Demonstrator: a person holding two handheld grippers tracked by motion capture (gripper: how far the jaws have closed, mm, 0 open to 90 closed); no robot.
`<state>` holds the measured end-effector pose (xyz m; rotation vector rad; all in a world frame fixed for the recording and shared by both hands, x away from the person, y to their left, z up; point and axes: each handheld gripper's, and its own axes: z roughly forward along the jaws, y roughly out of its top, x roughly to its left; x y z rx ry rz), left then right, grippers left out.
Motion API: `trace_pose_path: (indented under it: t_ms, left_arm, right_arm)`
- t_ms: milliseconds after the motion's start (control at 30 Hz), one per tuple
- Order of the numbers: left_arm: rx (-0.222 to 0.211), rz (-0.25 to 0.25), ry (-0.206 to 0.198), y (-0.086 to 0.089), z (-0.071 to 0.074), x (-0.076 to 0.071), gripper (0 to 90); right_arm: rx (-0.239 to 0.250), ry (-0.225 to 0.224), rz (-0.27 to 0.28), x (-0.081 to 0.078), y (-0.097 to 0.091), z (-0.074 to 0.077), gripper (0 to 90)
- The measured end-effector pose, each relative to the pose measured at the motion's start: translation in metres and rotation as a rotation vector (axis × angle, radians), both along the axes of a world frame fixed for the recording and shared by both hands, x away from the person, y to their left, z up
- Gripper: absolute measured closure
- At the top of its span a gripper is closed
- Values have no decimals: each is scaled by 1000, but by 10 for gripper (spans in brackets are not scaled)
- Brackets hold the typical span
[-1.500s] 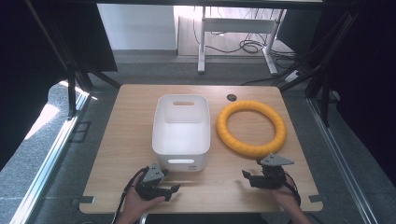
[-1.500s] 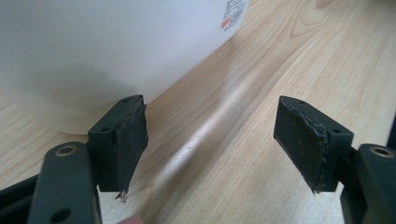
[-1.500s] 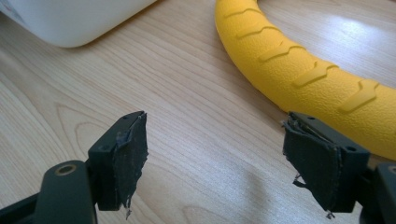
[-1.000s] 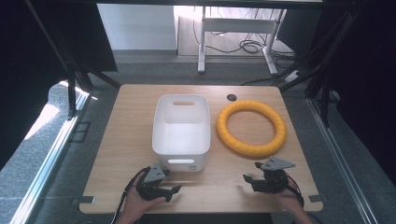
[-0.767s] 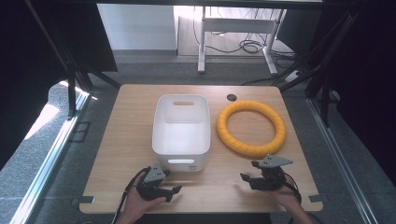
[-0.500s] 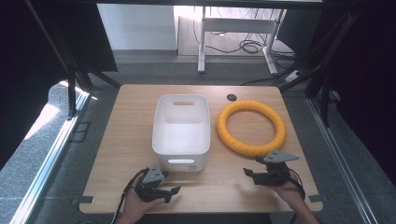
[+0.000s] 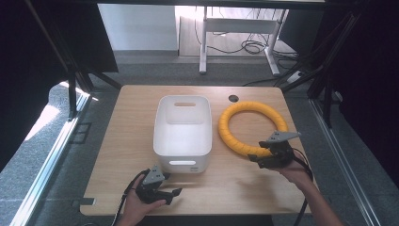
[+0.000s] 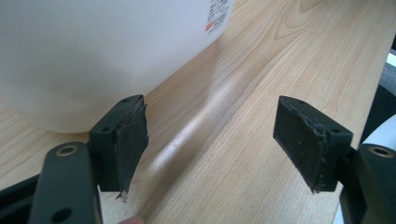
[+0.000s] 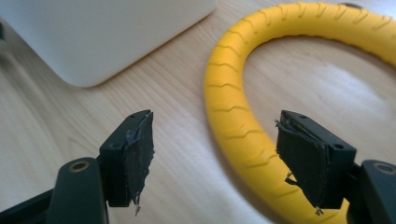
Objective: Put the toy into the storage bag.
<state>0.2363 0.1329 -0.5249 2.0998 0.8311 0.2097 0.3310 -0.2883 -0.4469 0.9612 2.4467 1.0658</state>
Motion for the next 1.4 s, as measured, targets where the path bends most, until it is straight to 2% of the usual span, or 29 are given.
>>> trace_pose_path:
  t_ms: [67,100,267,333,367,467,567,700,767,900,1200,1400]
  left_arm:
    - [-1,-1,0,0,0,0,262]
    - [1,-2,2,0,0,0,262]
    - [-2,1,7,2,-2,0,261]
    - [-5,1,7,2,-1,0,261]
    - [-6,-1,8,2,-2,0,261]
    - [-1,-4,11,2,-3,0,261]
    - [1,-6,11,2,-3,0,261]
    - [4,-3,14,3,-3,0,261]
    - [6,-1,15,3,-3,0,260]
    - [7,-1,15,2,-3,0,260]
    - [7,-3,14,2,-3,-1,260]
    - [11,-3,16,2,-4,-1,260]
  right_arm:
    - [-57,-21,32,7,3,3,284]
    - [-70,-13,43,12,6,5,281]
    - [-99,58,73,34,18,4,281]
    - [-112,68,73,38,21,2,280]
    - [-148,86,78,45,26,-1,275]
    - [-177,135,80,57,29,-8,278]
    - [-206,160,90,65,31,-12,278]
    - [-233,182,83,70,31,-16,277]
    - [-250,167,68,72,32,-19,286]
    - [-266,173,70,74,34,-22,288]
    - [-353,240,116,82,43,-45,302]
    - [-362,271,124,88,46,-54,321]
